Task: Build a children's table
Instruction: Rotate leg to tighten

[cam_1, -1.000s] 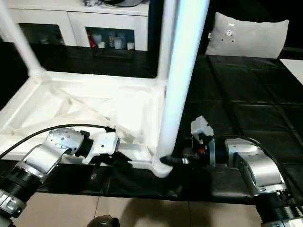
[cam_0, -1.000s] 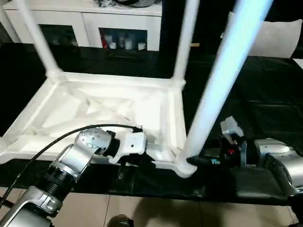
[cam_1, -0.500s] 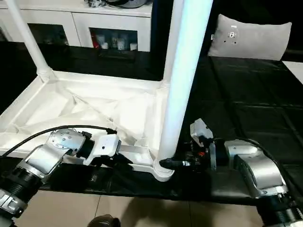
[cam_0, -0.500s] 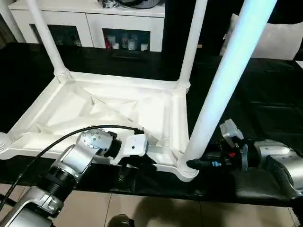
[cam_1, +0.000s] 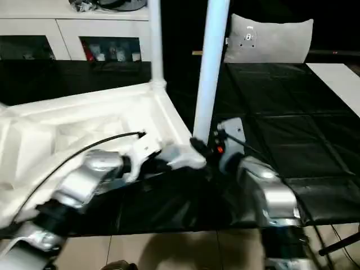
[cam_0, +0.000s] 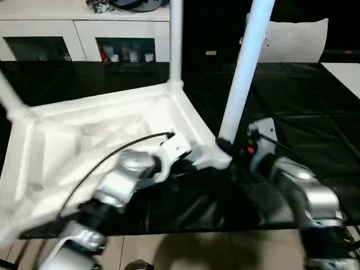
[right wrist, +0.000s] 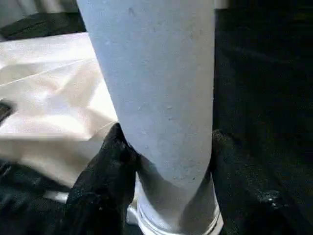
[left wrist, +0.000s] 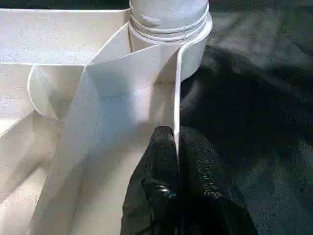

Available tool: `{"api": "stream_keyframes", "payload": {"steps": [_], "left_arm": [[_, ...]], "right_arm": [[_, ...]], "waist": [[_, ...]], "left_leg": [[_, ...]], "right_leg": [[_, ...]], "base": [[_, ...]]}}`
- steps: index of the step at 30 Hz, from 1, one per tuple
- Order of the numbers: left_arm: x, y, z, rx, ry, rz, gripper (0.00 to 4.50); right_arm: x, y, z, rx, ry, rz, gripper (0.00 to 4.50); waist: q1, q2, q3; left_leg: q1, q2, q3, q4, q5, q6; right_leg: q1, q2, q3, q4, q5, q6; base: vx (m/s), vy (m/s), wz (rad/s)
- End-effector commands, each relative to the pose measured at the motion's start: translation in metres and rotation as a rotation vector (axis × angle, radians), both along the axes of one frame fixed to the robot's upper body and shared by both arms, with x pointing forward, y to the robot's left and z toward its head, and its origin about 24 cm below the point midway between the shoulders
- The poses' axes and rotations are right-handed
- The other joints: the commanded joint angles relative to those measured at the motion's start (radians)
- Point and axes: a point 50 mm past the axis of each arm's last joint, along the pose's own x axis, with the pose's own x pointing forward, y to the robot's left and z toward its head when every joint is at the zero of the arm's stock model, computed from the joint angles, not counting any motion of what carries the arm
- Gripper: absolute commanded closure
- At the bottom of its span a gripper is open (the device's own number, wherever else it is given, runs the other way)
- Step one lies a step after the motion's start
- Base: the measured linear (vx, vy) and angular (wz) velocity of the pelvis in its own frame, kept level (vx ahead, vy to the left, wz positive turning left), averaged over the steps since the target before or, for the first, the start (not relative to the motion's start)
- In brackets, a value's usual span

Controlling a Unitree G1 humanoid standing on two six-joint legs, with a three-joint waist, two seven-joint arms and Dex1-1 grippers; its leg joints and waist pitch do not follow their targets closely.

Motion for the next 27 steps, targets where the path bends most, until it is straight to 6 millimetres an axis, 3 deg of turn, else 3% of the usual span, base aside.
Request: {"api": "stream_keyframes", "payload": {"steps": [1,2,3,5,6,10,13,20,27], "left_arm": [[0.003,-0.017,0.008,-0.023,-0.045,0.014,4.50],[0.003,-0.019,0.008,-0.026,-0.049,0.016,4.50],[0.003,-0.020,0.009,-0.033,-0.051,0.016,4.50],[0.002,-0.021,0.010,-0.041,-0.054,0.011,4.50],[0.001,-0.020,0.010,-0.034,-0.070,-0.009,4.50],[-0.001,-0.012,0.009,-0.015,-0.094,-0.058,4.50],[-0.004,0.001,0.006,0.004,-0.112,-0.149,4.50],[-0.008,0.021,0.007,0.031,-0.121,-0.314,4.50],[-0.019,0.037,0.005,0.074,-0.088,-0.524,4.50]], "right_arm": [[-0.004,0.019,-0.019,-0.034,0.077,0.039,2.53],[-0.003,0.021,-0.017,-0.022,0.063,0.046,2.00],[-0.003,0.022,-0.016,0.003,0.060,0.050,1.87],[-0.003,0.023,-0.013,0.047,0.056,0.059,1.87],[-0.005,0.022,-0.011,0.048,0.046,0.079,1.66],[-0.007,0.013,-0.007,0.022,0.006,0.134,1.33],[-0.008,-0.007,-0.001,-0.010,-0.044,0.202,0.98],[-0.018,-0.034,0.000,-0.120,-0.034,0.391,0.87],[-0.027,-0.041,0.006,-0.105,-0.060,0.611,1.04]], "waist": [[0.003,-0.010,-0.053],[0.005,-0.007,-0.055],[0.006,-0.009,-0.055],[0.005,-0.008,-0.055],[0.006,-0.003,-0.056],[0.010,-0.003,-0.058],[0.012,-0.004,-0.063],[0.022,-0.006,-0.063],[0.041,0.000,-0.062]], "left_leg": [[0.017,0.058,-0.027,-0.073,-0.199,0.002],[0.017,0.059,-0.027,-0.073,-0.192,0.007],[0.016,0.058,-0.027,-0.073,-0.184,0.014],[0.015,0.059,-0.027,-0.074,-0.178,0.022],[0.017,0.060,-0.028,-0.074,-0.189,0.022],[0.017,0.062,-0.028,-0.075,-0.192,0.024],[0.013,0.059,-0.028,-0.069,-0.152,0.040],[0.015,0.063,-0.022,-0.063,-0.119,0.081],[0.020,0.070,-0.022,-0.063,-0.158,0.076]], "right_leg": [[0.031,-0.094,0.054,-0.096,-0.227,-0.160],[0.032,-0.095,0.054,-0.094,-0.205,-0.160],[0.034,-0.094,0.054,-0.094,-0.181,-0.161],[0.035,-0.092,0.053,-0.091,-0.153,-0.166],[0.036,-0.094,0.052,-0.092,-0.162,-0.168],[0.040,-0.095,0.052,-0.094,-0.146,-0.166],[0.046,-0.095,0.050,-0.086,-0.077,-0.176],[0.045,-0.095,0.047,-0.079,-0.033,-0.206],[0.039,-0.096,0.045,-0.079,-0.074,-0.217]], "base": [[0.000,0.000,0.00],[0.000,0.000,0.00],[0.000,0.000,0.00],[0.000,0.000,0.00],[0.000,0.000,0.00],[0.000,0.000,0.00],[0.000,0.000,0.00],[0.000,0.000,0.00],[0.000,0.000,0.00]]}}
